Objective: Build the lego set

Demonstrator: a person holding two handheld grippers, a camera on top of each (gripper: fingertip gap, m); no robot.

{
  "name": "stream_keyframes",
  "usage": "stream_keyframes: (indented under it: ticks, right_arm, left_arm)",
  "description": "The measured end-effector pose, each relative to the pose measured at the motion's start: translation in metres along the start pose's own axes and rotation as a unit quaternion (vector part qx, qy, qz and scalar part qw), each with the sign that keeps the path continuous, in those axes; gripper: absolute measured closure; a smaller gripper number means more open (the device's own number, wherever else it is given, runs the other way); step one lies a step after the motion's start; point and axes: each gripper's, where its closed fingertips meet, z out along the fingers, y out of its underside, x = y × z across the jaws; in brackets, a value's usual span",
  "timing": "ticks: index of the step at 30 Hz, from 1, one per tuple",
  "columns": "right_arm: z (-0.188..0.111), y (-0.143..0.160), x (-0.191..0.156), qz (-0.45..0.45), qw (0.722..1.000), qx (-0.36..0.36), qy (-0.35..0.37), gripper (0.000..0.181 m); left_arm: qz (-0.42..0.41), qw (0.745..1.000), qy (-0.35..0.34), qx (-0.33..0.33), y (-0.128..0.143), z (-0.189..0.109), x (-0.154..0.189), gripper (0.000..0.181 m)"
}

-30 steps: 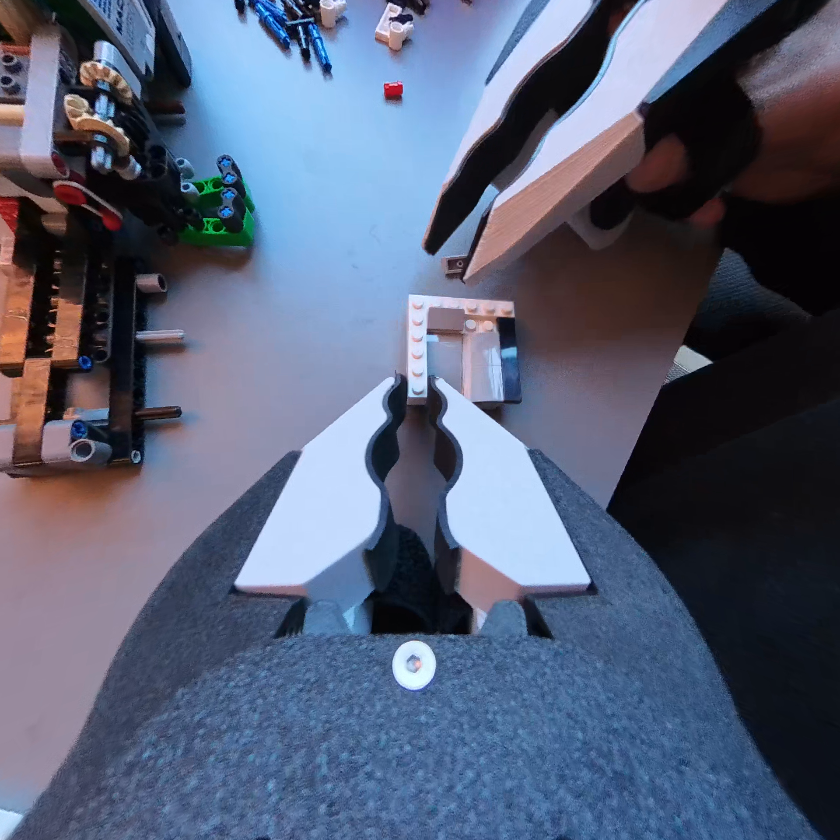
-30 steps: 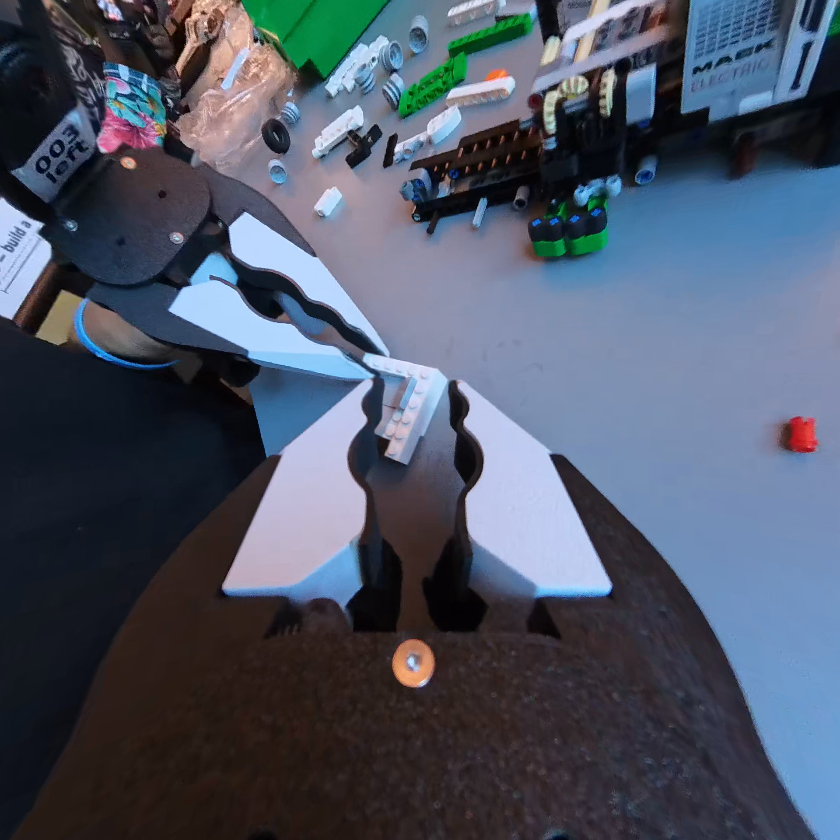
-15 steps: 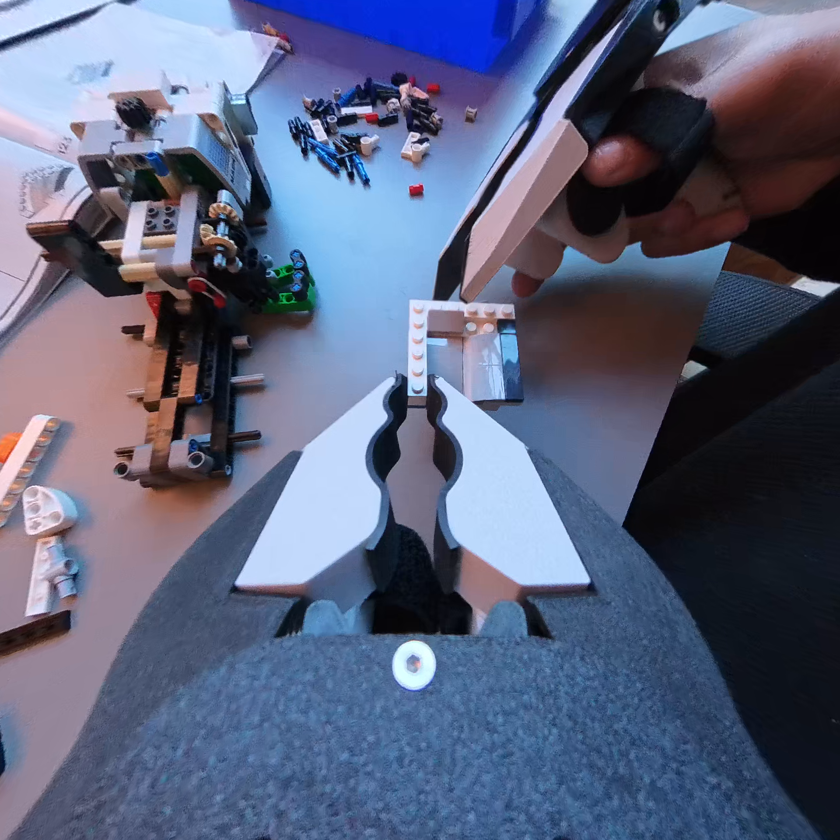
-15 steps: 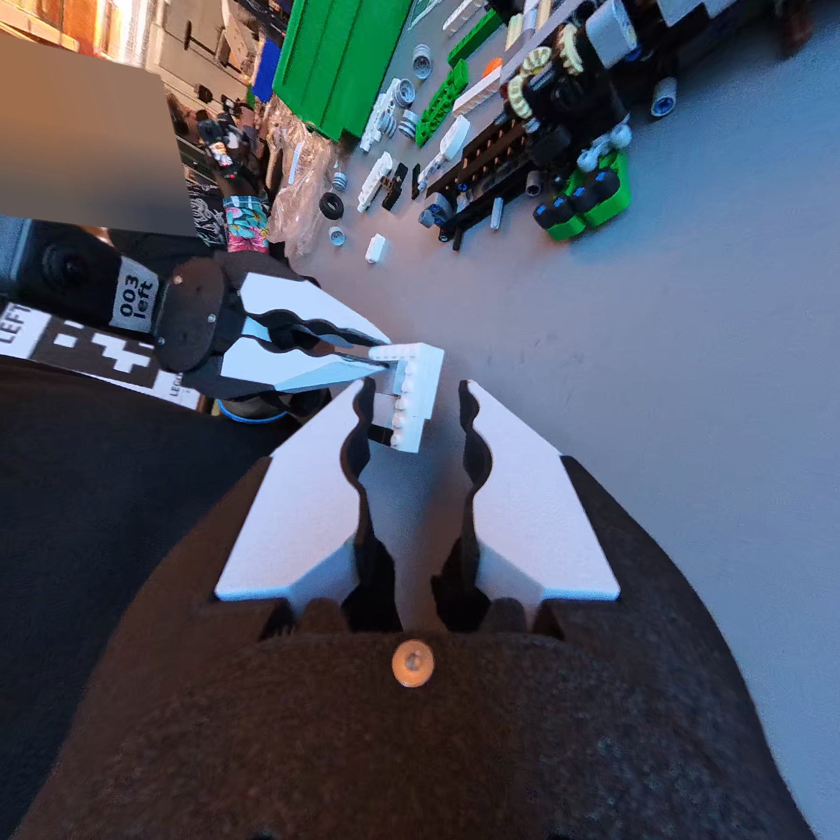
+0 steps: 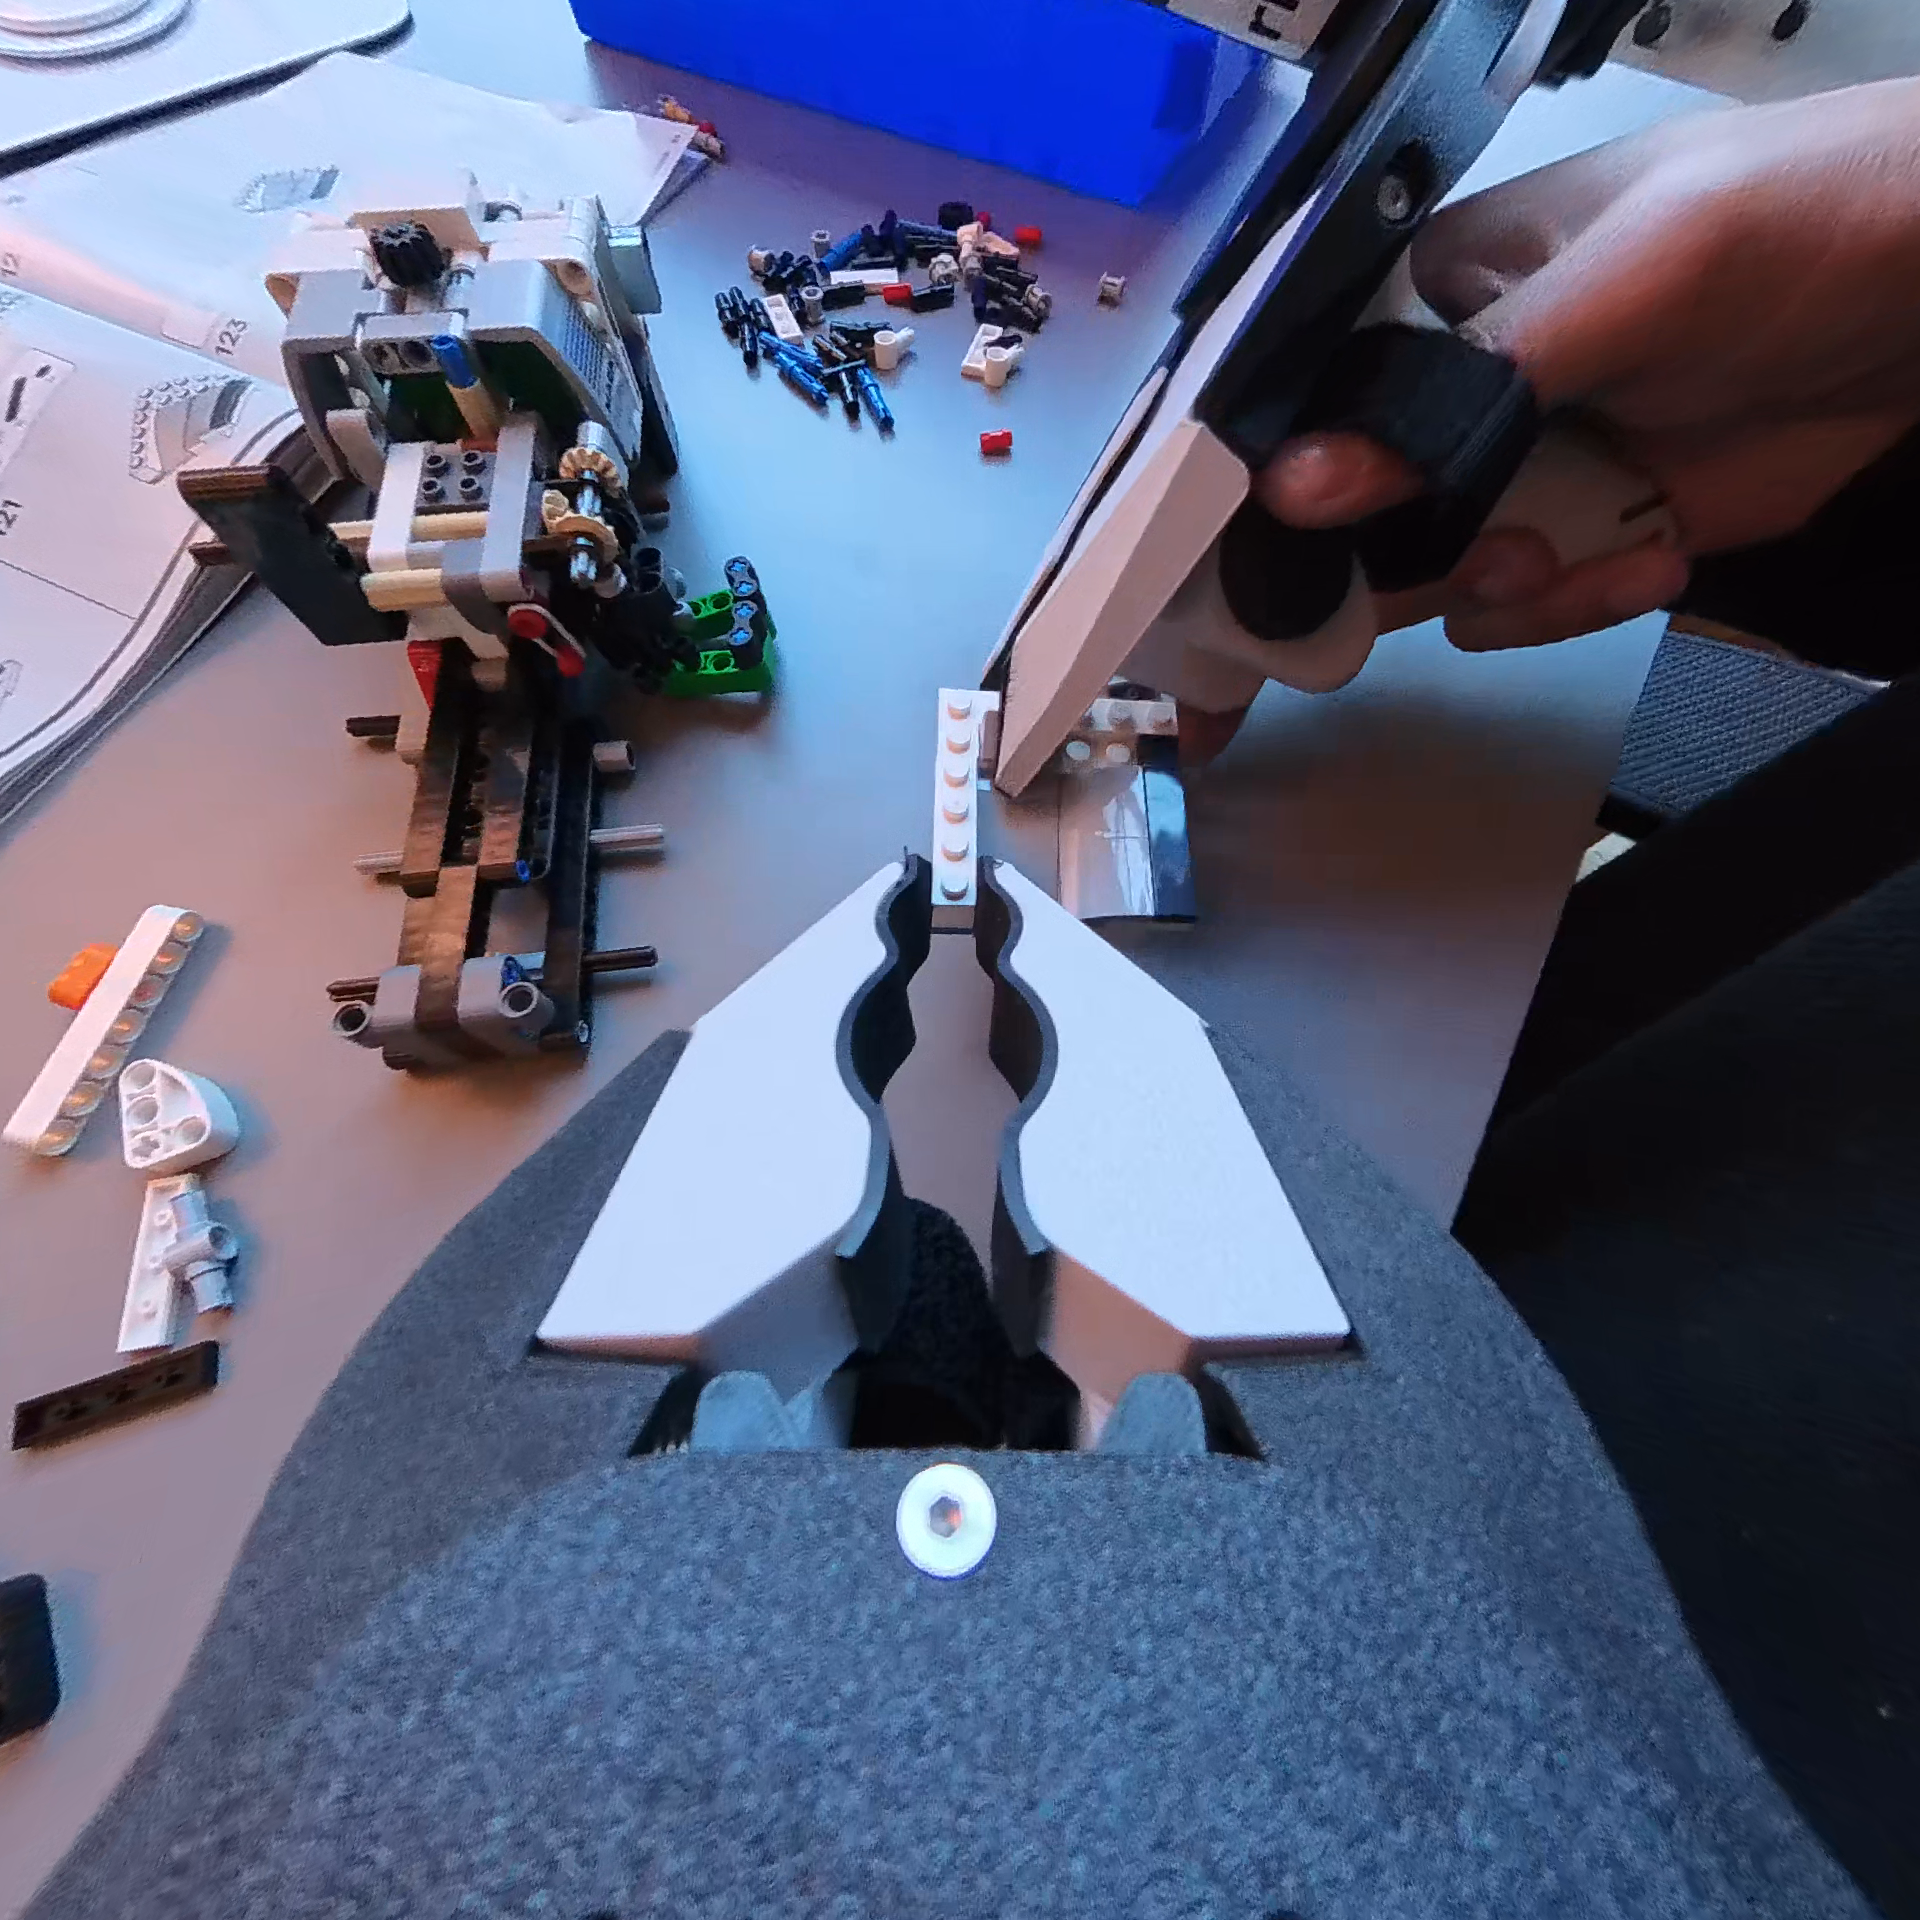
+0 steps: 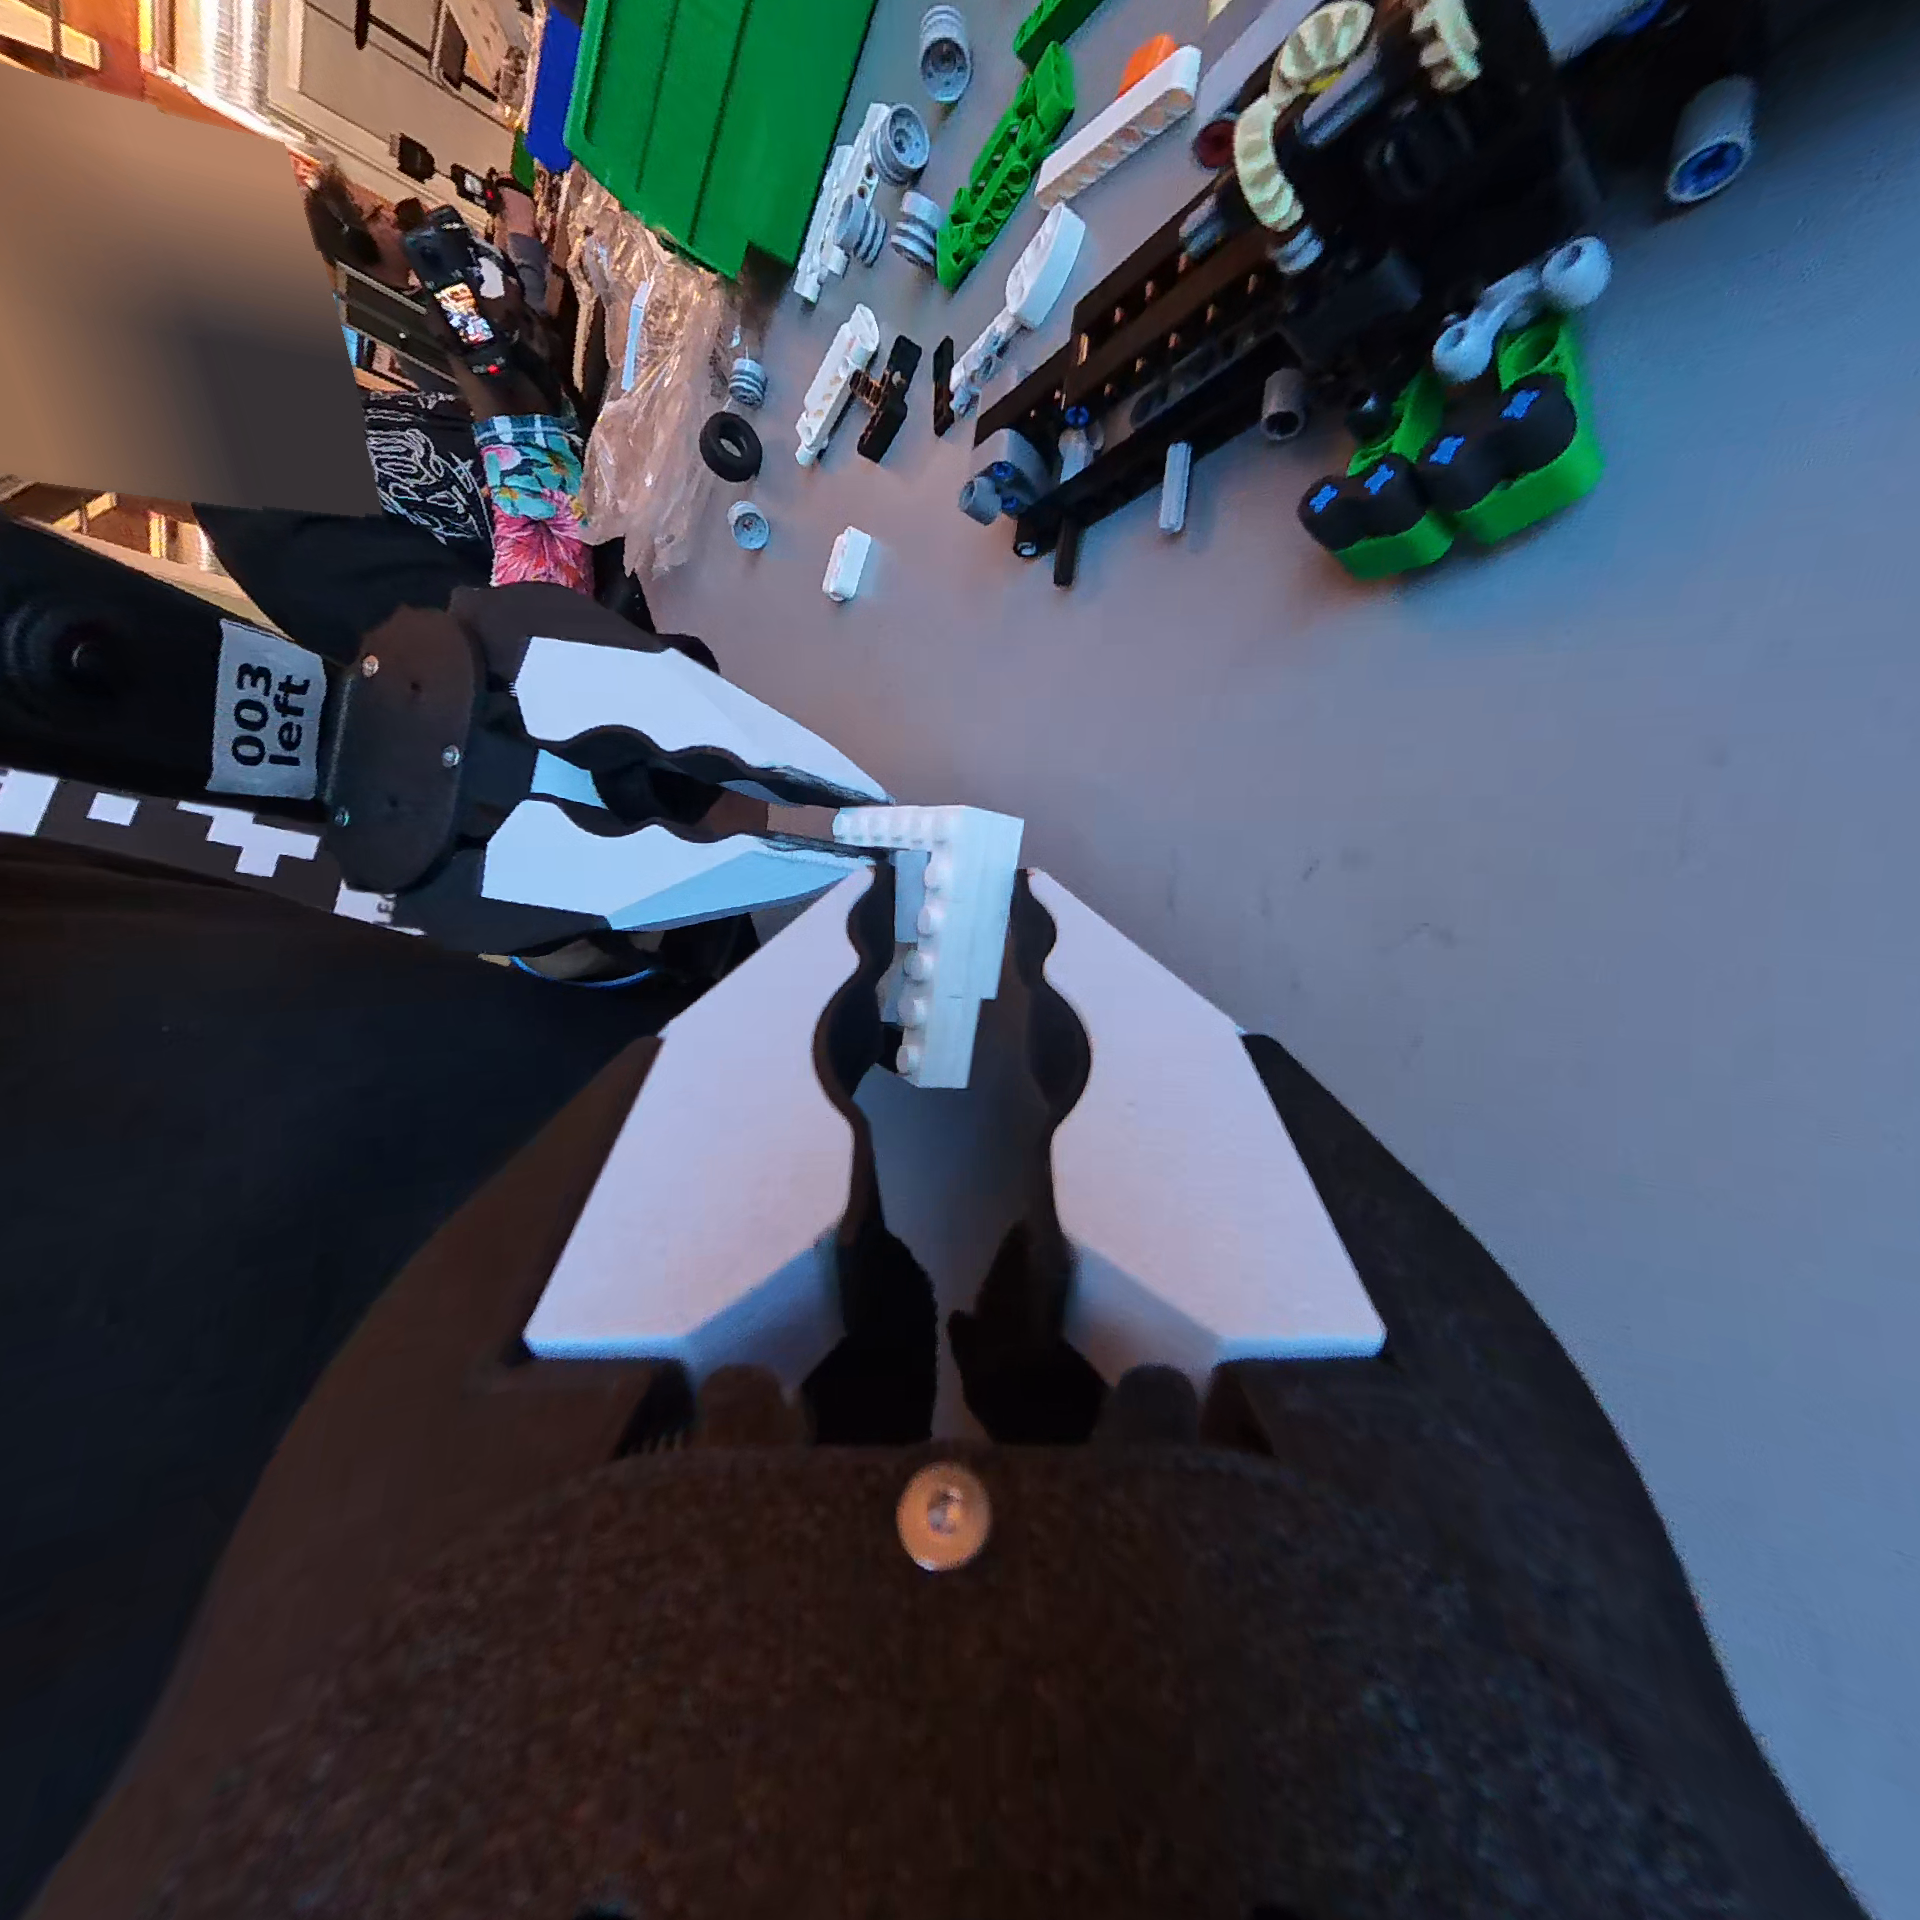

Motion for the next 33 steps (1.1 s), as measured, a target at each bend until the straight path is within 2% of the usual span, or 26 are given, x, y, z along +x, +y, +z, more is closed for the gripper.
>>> stream_keyframes:
  ticks: [10, 18, 23, 25, 30, 33]
  right_arm:
    - [0.000, -0.005, -0.003, 0.024, 0.999, 0.008, -0.023, 0.162]
    - [-0.003, -0.006, 0.000, -0.010, 1.000, 0.011, -0.001, 0.163]
    - [-0.005, -0.010, -0.004, 0.002, 1.000, 0.023, -0.011, 0.162]
    - [-0.004, -0.011, -0.007, 0.012, 0.999, 0.021, -0.027, 0.153]
    - [-0.007, -0.013, -0.011, 0.030, 0.998, 0.034, -0.048, 0.153]
    - [-0.008, -0.014, -0.010, 0.043, 0.997, 0.042, -0.051, 0.160]
  left_arm:
    - [0.037, 0.999, -0.017, 0.019, -0.005, -0.003, -0.002, 0.174]
    - [0.084, 0.995, -0.044, 0.017, -0.007, 0.001, -0.003, 0.174]
    - [0.076, 0.996, -0.042, 0.025, -0.010, -0.001, -0.004, 0.174]
    - [0.073, 0.996, -0.043, 0.021, -0.009, 0.000, -0.005, 0.174]
    - [0.041, 0.998, -0.031, 0.027, -0.010, -0.001, -0.005, 0.174]
    - [0.029, 0.999, -0.026, 0.031, -0.011, -0.001, -0.004, 0.174]
